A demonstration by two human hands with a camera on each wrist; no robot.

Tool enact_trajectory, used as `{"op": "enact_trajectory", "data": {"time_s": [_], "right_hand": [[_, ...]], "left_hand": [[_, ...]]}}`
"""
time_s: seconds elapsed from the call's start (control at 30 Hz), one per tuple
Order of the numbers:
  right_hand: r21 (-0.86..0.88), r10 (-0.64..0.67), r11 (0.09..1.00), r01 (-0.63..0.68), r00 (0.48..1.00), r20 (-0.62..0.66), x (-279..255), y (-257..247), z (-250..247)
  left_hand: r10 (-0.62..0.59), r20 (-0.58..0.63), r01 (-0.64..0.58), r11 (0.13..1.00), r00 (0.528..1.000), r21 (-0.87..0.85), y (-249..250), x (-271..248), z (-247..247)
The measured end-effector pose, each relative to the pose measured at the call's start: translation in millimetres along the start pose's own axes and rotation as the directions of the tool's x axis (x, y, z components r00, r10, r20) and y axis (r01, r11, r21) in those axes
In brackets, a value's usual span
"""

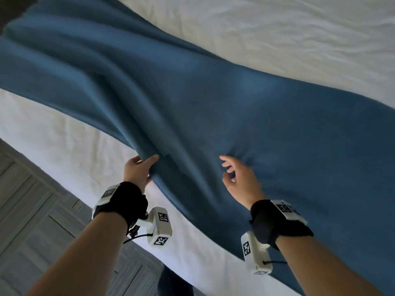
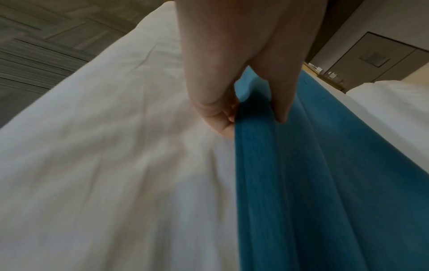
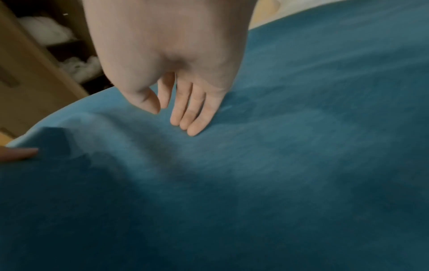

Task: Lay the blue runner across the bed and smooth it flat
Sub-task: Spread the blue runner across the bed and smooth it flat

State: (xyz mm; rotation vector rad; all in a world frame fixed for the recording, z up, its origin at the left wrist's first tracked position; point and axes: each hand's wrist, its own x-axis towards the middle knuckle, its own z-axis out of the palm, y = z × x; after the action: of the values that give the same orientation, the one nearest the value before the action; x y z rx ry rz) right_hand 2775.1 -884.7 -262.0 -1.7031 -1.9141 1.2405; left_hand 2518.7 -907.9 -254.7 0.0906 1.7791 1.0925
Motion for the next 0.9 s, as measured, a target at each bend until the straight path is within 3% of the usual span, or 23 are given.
{"op": "enact_trajectory", "data": {"time_s": [0.13,0.3,0.47,0.57,0.77,0.83,0.9], "right_hand": [[0.089,0.075,0.993,-0.073,0.997,-0.021,9.9,-41.6,55.9],[0.037,0.034,0.999,-0.039,0.994,0.108,12.4,-89.3,99.7],[-0.162,0.004,0.987,-0.008,1.000,-0.025,41.6,-108.6,91.4],[-0.259,0.054,0.964,-0.054,0.999,-0.006,52.9,-113.7,93.0],[-0.188,-0.064,0.978,0.091,0.988,0.144,45.1,-137.0,128.4],[-0.114,-0.057,0.991,0.072,0.990,0.130,49.5,-138.9,121.4],[-0.053,-0.022,0.998,0.025,0.998,0.064,60.1,-136.0,100.0]], "left_hand": [[0.010,-0.085,-0.001,0.994,0.996,0.108,25.6,30.7,-54.8],[-0.061,-0.095,0.081,0.972,0.994,0.222,18.9,39.4,-106.6],[-0.048,-0.025,0.048,0.999,0.999,0.003,53.7,67.1,-108.3],[-0.040,-0.082,0.037,0.999,0.996,-0.035,76.0,92.8,-117.2],[-0.005,-0.326,0.073,0.978,0.945,0.196,69.1,109.6,-171.6],[0.127,-0.389,0.069,0.889,0.913,0.452,76.5,106.6,-174.1],[0.358,-0.352,-0.031,0.737,0.865,0.675,95.7,96.6,-158.5]]}}
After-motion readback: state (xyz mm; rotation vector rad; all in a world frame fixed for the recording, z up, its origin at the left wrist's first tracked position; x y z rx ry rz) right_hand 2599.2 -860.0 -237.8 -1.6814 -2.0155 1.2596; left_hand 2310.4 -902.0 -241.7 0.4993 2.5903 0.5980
